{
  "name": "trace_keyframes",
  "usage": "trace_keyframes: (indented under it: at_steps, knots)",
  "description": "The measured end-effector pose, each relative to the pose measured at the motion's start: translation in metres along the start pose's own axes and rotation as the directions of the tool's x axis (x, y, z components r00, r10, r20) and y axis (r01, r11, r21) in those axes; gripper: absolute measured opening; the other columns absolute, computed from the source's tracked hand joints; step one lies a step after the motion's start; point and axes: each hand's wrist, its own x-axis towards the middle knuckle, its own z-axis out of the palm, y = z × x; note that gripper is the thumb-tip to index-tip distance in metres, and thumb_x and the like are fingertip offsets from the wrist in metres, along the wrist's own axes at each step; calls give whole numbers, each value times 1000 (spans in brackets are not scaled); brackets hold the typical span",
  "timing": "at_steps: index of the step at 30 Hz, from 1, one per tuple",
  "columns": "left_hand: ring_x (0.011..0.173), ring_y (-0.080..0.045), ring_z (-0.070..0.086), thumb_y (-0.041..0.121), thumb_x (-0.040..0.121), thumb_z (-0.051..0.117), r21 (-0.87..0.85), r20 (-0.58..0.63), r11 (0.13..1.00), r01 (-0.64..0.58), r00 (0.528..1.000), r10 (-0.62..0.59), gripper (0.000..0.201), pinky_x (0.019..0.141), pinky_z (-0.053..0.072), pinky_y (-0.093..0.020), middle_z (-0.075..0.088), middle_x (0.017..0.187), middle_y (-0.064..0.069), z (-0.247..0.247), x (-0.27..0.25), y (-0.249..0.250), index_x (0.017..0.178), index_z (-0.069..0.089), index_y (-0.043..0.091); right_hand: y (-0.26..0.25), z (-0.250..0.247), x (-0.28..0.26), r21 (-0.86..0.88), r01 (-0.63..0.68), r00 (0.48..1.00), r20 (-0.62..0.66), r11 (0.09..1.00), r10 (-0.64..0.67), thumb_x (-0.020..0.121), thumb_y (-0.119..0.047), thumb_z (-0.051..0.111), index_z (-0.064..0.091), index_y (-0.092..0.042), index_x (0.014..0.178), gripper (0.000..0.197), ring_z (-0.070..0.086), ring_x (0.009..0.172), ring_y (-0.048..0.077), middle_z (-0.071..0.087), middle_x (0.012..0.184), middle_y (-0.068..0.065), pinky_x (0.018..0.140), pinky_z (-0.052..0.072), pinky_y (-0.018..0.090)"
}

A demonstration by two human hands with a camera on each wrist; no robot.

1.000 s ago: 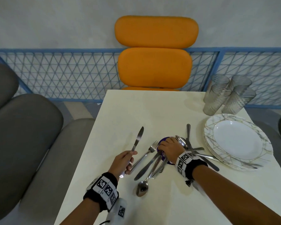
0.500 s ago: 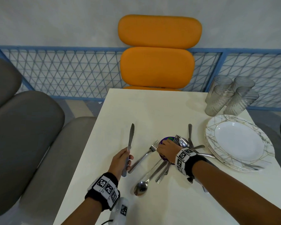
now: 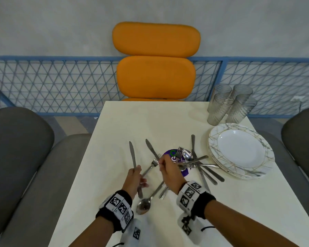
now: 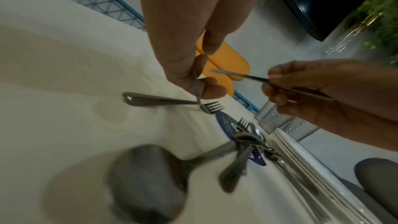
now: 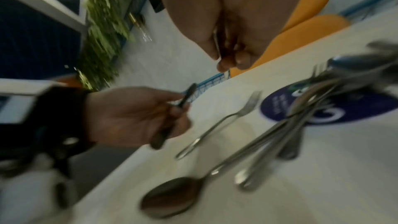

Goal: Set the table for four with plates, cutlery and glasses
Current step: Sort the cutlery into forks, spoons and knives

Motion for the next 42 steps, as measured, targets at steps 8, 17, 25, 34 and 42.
trace_keyframes:
  at_steps: [8, 17, 25, 34, 42]
  knots:
    - [80, -18, 58, 36, 100, 33, -66, 129, 993, 101, 987, -92, 37, 66, 47, -29, 60, 85, -11, 23, -10, 9, 96, 55, 6, -22, 40, -31, -202, -1, 988, 151, 979, 32, 83, 5, 46, 26, -10, 140, 62, 47, 107, 24, 46, 120, 13, 89, 47, 31]
    - [79, -20, 55, 15, 98, 37, 11, 78, 1000, -11, 997, 10, 25, 66, 48, -28, 58, 88, -10, 34, 3, 10, 89, 59, 9, -20, 20, -35, 11, 141, 988, 64, 990, -141, 91, -5, 44, 54, -1, 114, 25, 39, 87, 12, 53, 104, 11, 79, 33, 10]
    - [51, -15, 58, 15, 90, 57, -119, 152, 991, -62, 985, 79, 16, 47, 49, -23, 55, 56, -4, 27, -10, 21, 84, 68, 5, 53, -25, -38, -83, -299, 911, -321, 951, 259, 89, -9, 50, 54, -15, 109, 21, 47, 101, 14, 55, 112, 4, 92, 43, 27]
    - [35, -5, 37, 13, 89, 59, -51, 26, 997, -57, 998, 58, 13, 33, 26, -15, 45, 58, -2, 22, -10, 17, 77, 61, 9, 88, -45, -48, -476, -576, 812, -244, 665, 530, 94, -17, 47, 34, -6, 129, 40, 49, 121, 23, 44, 133, 10, 99, 43, 29]
    - [41, -11, 42, 8, 94, 47, -97, 37, 995, -10, 999, 13, 13, 35, 33, -17, 50, 62, -7, 20, -12, 15, 90, 59, 7, 56, -36, -38, 347, -595, 725, -158, 725, 670, 94, -12, 48, 47, -8, 96, 4, 57, 80, 23, 56, 91, 8, 69, 41, 26]
